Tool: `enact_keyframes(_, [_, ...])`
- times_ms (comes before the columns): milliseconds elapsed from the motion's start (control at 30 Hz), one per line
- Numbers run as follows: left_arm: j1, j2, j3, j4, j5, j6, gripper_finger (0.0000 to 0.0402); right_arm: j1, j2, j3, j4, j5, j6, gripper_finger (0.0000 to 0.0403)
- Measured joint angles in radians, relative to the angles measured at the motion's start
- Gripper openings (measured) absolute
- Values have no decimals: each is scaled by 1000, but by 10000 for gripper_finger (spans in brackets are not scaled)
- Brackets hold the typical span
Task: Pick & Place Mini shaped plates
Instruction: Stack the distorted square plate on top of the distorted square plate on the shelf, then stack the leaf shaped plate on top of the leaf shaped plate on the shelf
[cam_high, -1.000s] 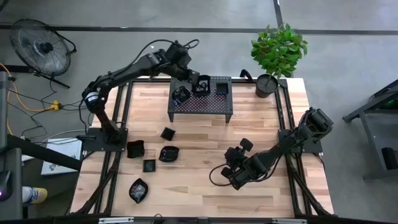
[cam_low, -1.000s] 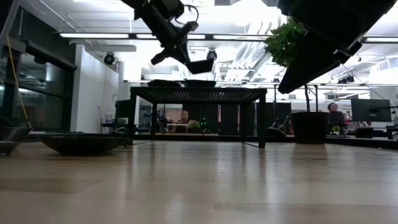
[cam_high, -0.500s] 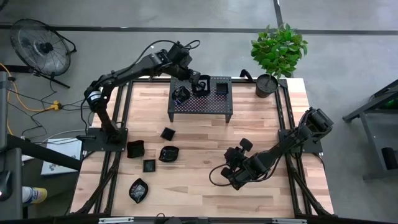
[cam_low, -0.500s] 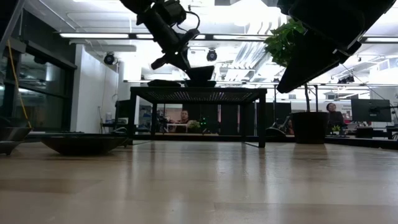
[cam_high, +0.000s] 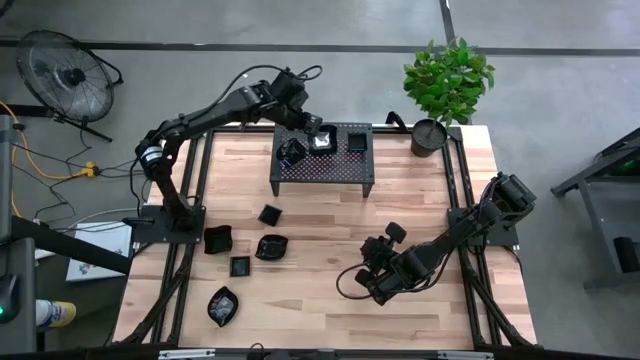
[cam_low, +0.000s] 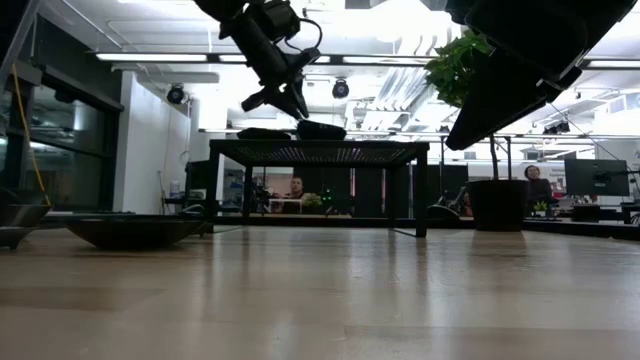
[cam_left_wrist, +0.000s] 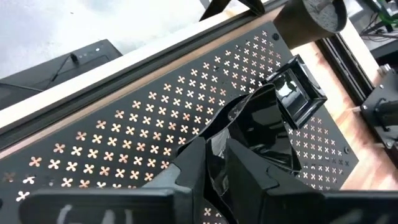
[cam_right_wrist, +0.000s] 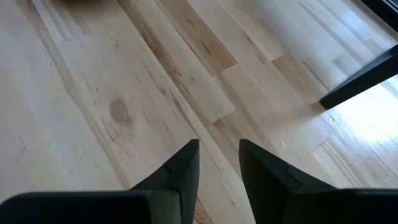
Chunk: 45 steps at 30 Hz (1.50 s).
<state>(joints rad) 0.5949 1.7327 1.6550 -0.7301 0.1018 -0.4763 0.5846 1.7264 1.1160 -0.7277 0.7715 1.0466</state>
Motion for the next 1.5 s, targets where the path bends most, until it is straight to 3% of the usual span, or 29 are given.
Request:
enact_keyframes(300, [0,-3,0,5,54,68,72,0,0,0,0,-13,0,108])
enact_keyframes(600, [1,-33,0,36,28,195,72,0,0,0,4,-30,3,108])
enact_keyframes(833, [1,-114,0,4,23,458,72,0,0,0,8,-31,4,108])
enact_keyframes(967, [-22,-170,1,-107,30,575,72,0,0,0,8,-37,4,108])
enact_keyframes(1133, [-89,-221,1,-337,-47,705,72,0,0,0,21,-41,4,108])
enact_keyframes(1300, [-203,-255,0,-545,-142,728,72,0,0,0,34,-47,4,108])
enact_keyframes(1500, [-418,-287,0,-723,-306,675,72,0,0,0,39,-47,13,108])
